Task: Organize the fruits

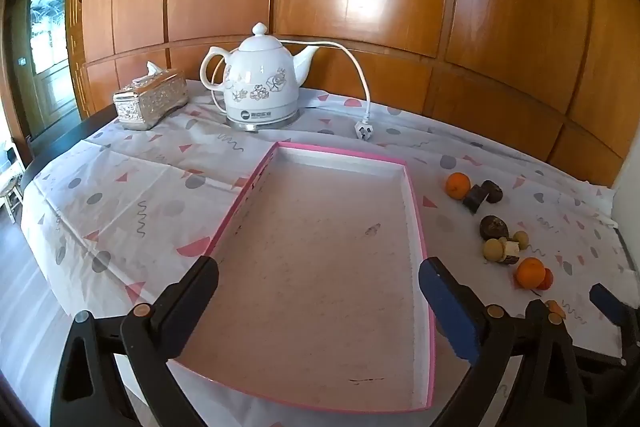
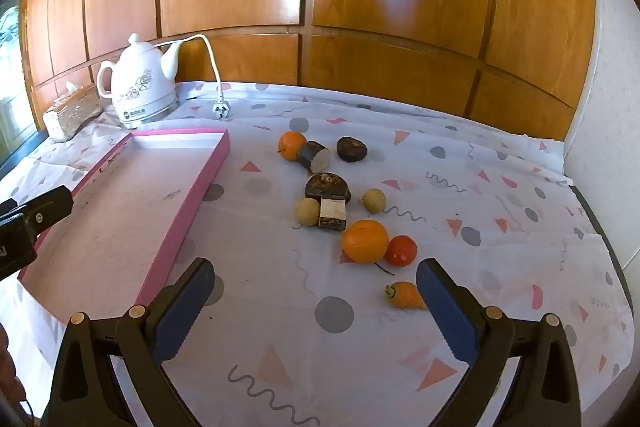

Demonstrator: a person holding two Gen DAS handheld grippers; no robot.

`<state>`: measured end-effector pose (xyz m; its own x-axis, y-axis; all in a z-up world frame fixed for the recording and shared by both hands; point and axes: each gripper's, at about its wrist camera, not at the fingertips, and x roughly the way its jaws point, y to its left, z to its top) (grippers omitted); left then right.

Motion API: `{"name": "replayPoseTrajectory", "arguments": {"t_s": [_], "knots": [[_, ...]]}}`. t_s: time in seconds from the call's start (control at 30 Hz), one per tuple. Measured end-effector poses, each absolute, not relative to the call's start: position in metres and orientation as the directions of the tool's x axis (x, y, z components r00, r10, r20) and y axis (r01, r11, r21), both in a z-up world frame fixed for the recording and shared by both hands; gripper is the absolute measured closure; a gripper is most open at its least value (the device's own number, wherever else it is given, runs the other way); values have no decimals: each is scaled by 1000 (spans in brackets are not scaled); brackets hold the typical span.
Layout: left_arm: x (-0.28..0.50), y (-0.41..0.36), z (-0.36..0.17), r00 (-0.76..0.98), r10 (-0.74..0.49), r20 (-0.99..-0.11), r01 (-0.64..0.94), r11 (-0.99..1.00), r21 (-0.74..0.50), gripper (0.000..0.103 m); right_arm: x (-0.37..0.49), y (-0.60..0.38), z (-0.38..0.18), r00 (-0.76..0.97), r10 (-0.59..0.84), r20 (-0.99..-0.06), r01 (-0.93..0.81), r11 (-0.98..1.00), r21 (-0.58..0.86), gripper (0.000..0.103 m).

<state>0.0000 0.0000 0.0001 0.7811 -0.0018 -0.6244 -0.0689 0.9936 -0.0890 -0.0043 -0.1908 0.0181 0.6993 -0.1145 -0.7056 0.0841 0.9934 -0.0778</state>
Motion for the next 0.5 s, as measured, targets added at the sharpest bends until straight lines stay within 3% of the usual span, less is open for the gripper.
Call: {"name": "replayPoseTrajectory", "arguments": {"t_s": [0.5], "knots": [[-9,5,6,809,42,-587,-88,995,-50,0,-9,-190,18,708,-108,-698,68,994,-84,0]]}}
